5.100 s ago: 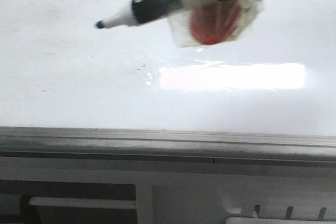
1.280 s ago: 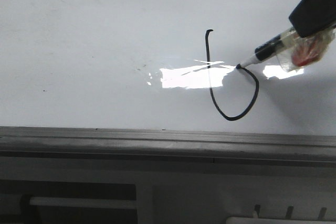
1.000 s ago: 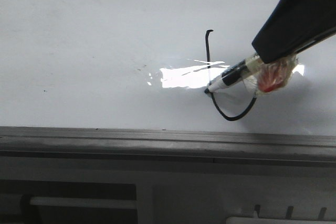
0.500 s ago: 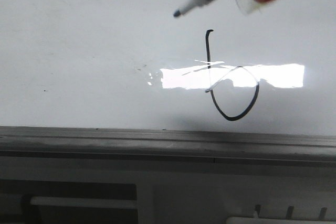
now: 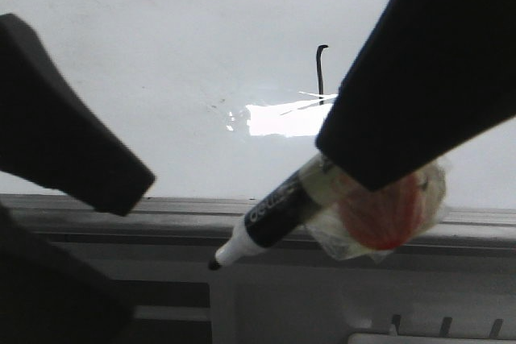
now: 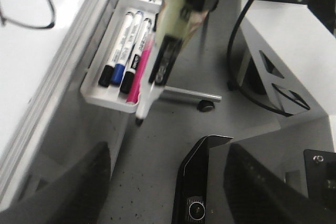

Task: Write number 6 on whiteboard

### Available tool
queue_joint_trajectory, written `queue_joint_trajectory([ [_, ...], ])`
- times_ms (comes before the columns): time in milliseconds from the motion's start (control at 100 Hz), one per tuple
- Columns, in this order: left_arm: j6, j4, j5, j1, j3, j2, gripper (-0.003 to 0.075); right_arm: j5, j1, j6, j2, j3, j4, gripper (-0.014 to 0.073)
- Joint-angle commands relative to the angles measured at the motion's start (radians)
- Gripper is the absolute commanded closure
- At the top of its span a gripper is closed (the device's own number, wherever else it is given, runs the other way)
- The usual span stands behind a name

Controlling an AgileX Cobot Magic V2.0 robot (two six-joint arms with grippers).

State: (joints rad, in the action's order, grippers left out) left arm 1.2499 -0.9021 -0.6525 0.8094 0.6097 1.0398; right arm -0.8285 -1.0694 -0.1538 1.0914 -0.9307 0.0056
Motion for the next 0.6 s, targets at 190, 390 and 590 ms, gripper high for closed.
queue_joint_trajectory([
  [190, 0.033, -0.061, 0.046, 0.078, 0.116, 0.084, 0.0281, 0.067, -0.017, -0.015, -0.012, -0.028, 0.025, 0.0636],
  [390, 0.033, -0.077, 0.058, 0.078, 0.129, 0.11, 0.0318, 0.094, -0.018, -0.048, -0.012, -0.028, 0.077, 0.0636],
  [590, 0.033, -0.124, 0.073, 0.078, 0.131, 0.132, 0.047, 0.114, -0.018, -0.086, -0.012, -0.028, 0.117, 0.0636],
])
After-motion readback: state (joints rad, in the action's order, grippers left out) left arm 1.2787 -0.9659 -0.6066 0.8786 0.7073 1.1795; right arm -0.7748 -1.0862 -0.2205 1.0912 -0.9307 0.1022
